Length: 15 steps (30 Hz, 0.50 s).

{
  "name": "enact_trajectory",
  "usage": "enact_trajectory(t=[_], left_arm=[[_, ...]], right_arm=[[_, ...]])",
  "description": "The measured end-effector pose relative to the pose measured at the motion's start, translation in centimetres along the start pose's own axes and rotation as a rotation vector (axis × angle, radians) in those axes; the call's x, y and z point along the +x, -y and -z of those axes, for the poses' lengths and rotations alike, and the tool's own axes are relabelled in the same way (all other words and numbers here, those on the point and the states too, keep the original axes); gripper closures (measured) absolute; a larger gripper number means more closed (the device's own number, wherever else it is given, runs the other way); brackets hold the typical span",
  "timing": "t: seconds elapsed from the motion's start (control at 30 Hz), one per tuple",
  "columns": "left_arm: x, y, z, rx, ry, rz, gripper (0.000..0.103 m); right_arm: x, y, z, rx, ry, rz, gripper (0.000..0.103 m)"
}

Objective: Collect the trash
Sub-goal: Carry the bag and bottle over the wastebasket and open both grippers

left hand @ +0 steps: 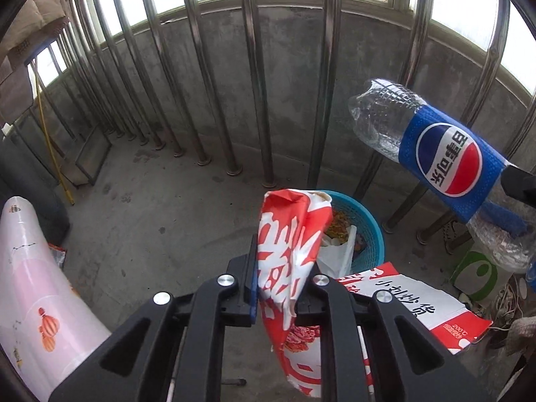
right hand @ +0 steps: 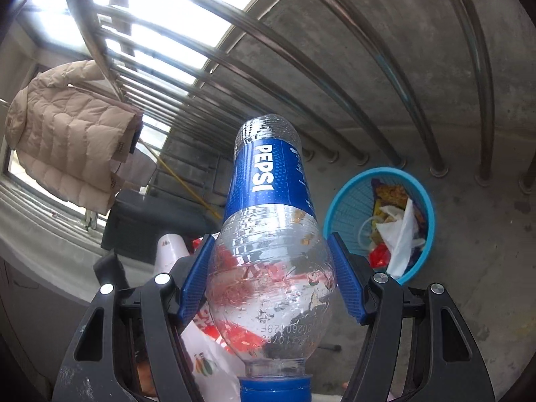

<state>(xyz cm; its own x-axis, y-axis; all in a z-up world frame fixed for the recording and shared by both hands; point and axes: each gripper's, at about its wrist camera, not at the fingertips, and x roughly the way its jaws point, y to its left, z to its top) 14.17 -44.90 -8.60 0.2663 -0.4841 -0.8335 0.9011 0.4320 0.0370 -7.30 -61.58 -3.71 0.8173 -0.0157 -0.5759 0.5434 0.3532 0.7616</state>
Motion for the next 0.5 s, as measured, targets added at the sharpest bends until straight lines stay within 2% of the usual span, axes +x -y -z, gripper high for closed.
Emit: enact_trajectory(t=[0.03, 0.07, 0.1, 0.17, 0.27, 0.4, 0.5], left_arm=[[1.4, 0.3, -0.2, -0.012, -0.022, 0.006, 0.074], [2.5, 0.5, -0.2, -0.02, -0.046, 0.011, 0.056], [3.4, 0.8, -0.3, -0.024, -0.068, 0.01, 0.049], [4.1, 1.0, -0.2, -0.029, -0.092, 0.012, 0.048], [2.7, 0.1, 0.2, -0.063, -0.071, 0.021, 0.042], [-1.0, -2.2, 0.9, -0.117, -0.038, 0.006, 0.039], [-5.2, -4.4, 1.7, -0.175, 0.023, -0.003, 0.034]], right_arm=[[0.1, 0.5, -0.1, 0.011, 0.003, 0.009, 0.039], [0.1, 1.0, -0.1, 0.02, 0.005, 0.019, 0.039], [0.4, 1.5, -0.2, 0.027, 0.005, 0.034, 0.039], [0.9, 2.2, 0.0, 0.042, -0.003, 0.069, 0.039], [2.2, 3.5, 0.5, 0.075, -0.032, 0.089, 0.039], [3.6, 4.2, 1.0, 0.122, -0.058, 0.134, 0.039], [4.4, 4.4, 1.0, 0.173, -0.074, 0.147, 0.039]])
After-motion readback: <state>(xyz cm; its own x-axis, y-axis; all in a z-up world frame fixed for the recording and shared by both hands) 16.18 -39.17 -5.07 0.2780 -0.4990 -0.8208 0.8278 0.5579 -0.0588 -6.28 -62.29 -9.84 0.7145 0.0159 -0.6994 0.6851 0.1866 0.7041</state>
